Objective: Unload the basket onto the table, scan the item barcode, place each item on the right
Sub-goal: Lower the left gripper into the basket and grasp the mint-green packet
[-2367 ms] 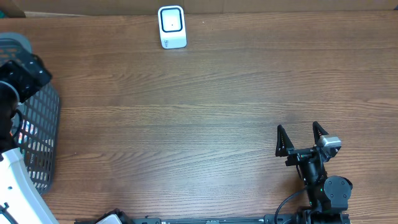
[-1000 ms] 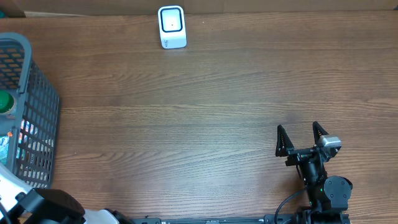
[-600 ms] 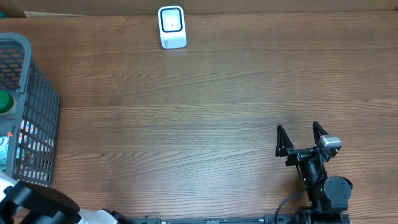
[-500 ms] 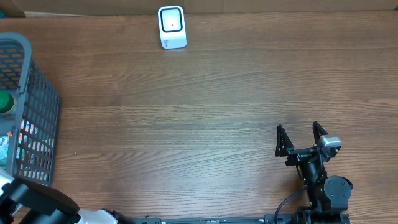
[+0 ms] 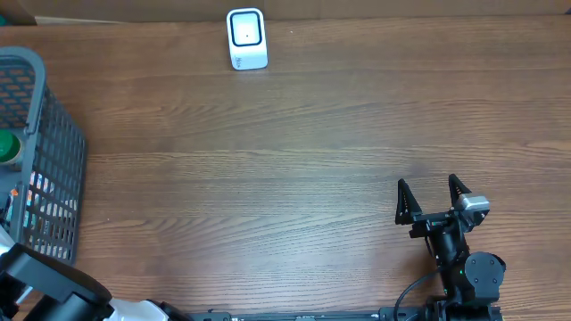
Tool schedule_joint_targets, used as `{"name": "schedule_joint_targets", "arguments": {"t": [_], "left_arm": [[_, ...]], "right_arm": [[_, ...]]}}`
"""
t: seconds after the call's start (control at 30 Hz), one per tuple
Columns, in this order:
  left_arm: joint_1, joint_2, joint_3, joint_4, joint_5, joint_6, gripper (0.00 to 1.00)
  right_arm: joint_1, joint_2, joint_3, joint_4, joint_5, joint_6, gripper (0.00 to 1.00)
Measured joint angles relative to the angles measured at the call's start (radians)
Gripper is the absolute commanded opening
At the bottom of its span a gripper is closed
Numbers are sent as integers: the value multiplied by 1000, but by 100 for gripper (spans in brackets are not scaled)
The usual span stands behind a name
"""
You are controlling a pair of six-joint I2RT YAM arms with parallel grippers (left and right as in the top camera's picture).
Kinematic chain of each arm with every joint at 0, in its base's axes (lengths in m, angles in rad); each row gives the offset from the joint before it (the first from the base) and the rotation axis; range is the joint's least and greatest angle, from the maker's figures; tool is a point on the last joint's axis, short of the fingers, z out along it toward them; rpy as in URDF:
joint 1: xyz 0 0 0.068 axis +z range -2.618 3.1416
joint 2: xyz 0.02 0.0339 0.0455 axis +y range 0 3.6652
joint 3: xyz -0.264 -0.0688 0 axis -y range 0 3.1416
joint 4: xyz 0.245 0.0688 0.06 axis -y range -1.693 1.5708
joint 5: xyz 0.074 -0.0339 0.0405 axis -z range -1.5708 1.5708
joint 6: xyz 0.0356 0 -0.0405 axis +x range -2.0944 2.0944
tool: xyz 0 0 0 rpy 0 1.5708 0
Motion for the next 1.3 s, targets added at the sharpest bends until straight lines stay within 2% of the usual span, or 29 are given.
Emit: {"name": "schedule_joint_targets", "arguments": {"t": [0.27, 0.4, 0.43, 0.47, 0.5, 0.6, 0.67, 0.7, 0.87, 1.03, 1.3], "left_arm": [[34, 84, 0, 64, -41, 0, 71], [39, 134, -1, 111, -44, 0, 68], [38, 145, -2, 121, -43, 0, 64], [38, 153, -2, 126, -43, 0, 57], [38, 159, -2, 132, -43, 0, 45], [38, 163, -2, 148, -43, -1, 27], [38, 163, -2, 155, -42, -1, 10], [38, 163, -2, 157, -42, 0, 4], [38, 163, 1, 151, -16, 35, 4], [35, 163, 47, 70, 22, 73, 4], [-36, 69, 296, -35, 48, 84, 4]], "right_arm": [[0, 0, 0, 0, 0, 0, 100], [0, 0, 0, 0, 0, 0, 100], [0, 0, 0, 0, 0, 0, 100], [0, 0, 0, 0, 0, 0, 100], [0, 0, 0, 0, 0, 0, 100], [0, 0, 0, 0, 0, 0, 100], [0, 0, 0, 0, 0, 0, 100], [0, 0, 0, 0, 0, -1, 100], [0, 0, 0, 0, 0, 0, 100], [0, 0, 0, 0, 0, 0, 100], [0, 0, 0, 0, 1, 0, 100]]}}
